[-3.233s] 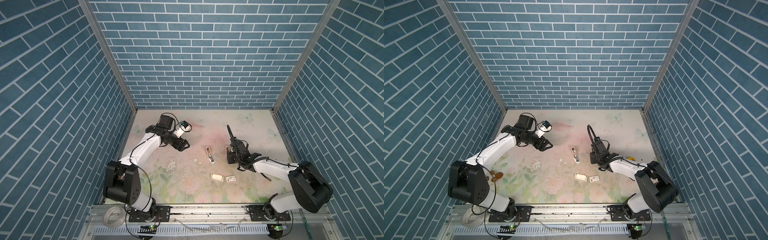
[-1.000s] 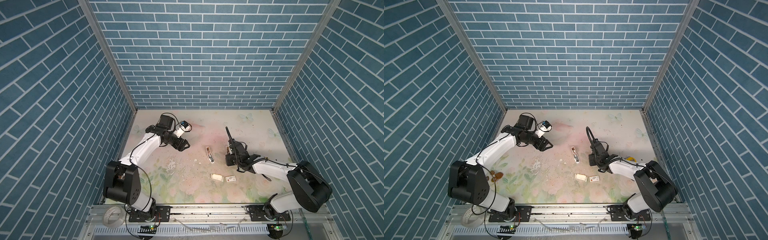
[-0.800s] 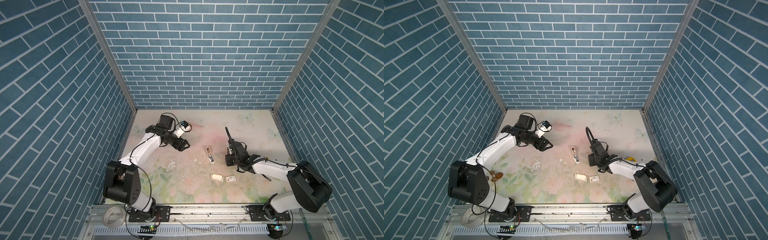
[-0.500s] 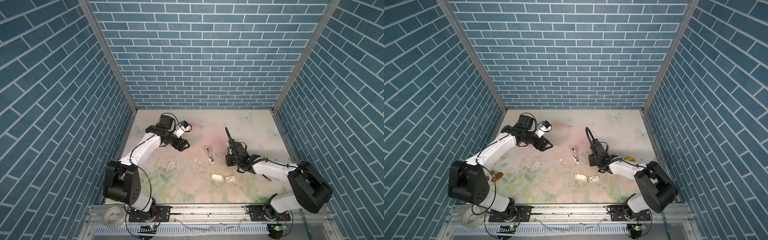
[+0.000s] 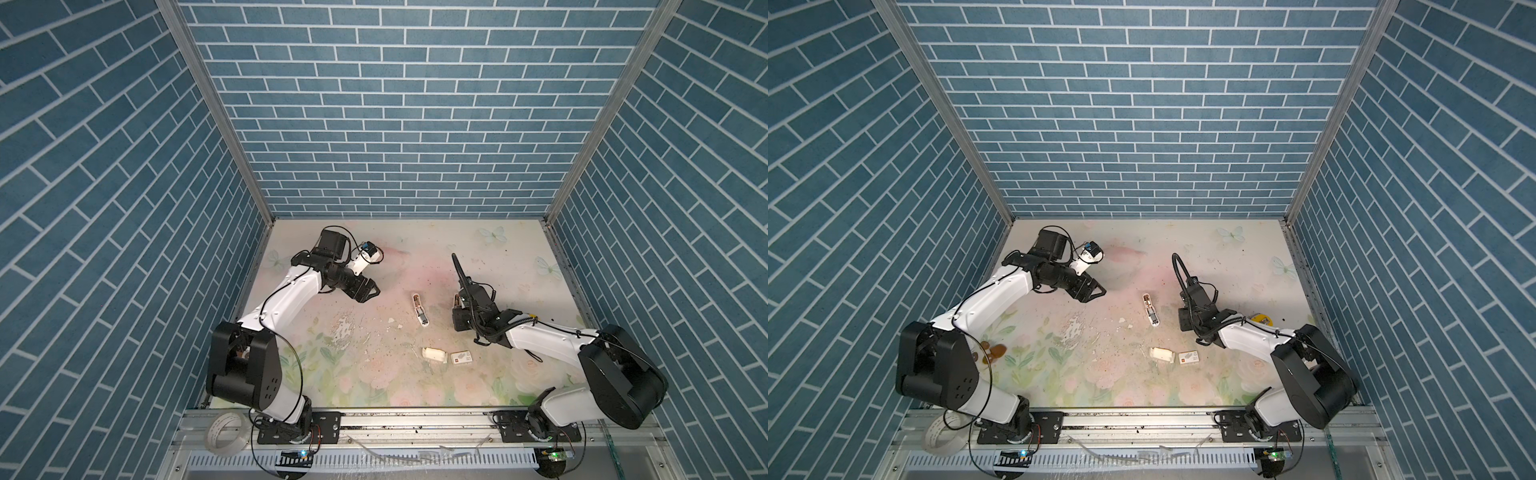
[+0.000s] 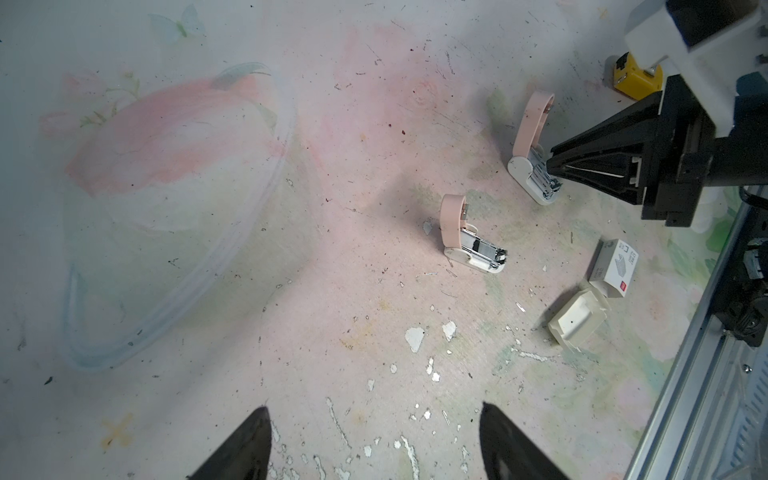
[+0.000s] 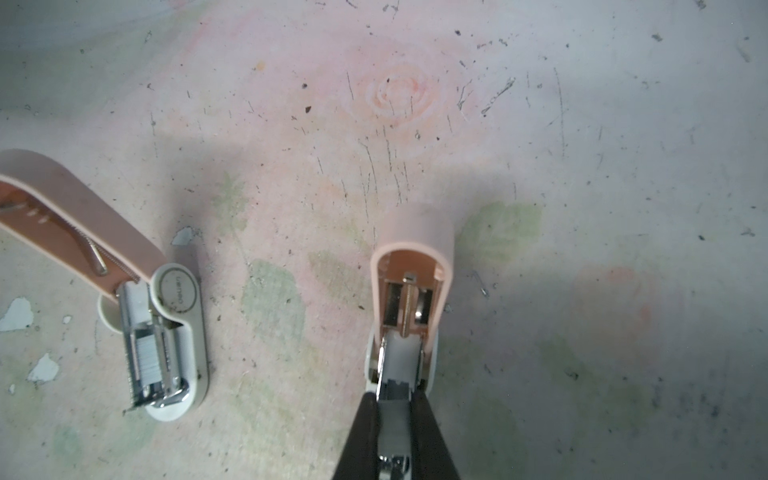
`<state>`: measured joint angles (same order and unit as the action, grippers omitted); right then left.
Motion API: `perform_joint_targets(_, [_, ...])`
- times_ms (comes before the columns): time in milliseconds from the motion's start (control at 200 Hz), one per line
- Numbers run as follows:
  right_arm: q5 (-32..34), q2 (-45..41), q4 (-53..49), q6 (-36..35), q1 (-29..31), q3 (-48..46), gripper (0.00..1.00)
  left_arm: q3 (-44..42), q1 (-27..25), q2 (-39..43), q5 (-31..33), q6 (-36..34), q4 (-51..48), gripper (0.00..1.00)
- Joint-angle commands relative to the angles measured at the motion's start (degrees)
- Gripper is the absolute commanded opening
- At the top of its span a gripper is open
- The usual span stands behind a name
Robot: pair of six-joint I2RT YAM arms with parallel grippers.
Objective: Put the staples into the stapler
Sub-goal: 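Hold the right gripper pressed on the strip in the stapler channel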
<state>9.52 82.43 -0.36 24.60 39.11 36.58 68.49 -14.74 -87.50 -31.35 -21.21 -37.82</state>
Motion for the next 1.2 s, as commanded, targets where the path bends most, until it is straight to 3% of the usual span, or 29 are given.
perform_joint_targets(0, [1.2,0.53,1.31,1.77,0.25,0.43,0.09,0.37,0.5,-0.3,-1.25,0.03,-0.56,0.8])
perform_joint_targets(1190, [3.29,2.04,1.43,3.97,1.25,0.25,0.09,-0.02,0.5,0.42,-1.69,0.12,-0.15,0.8])
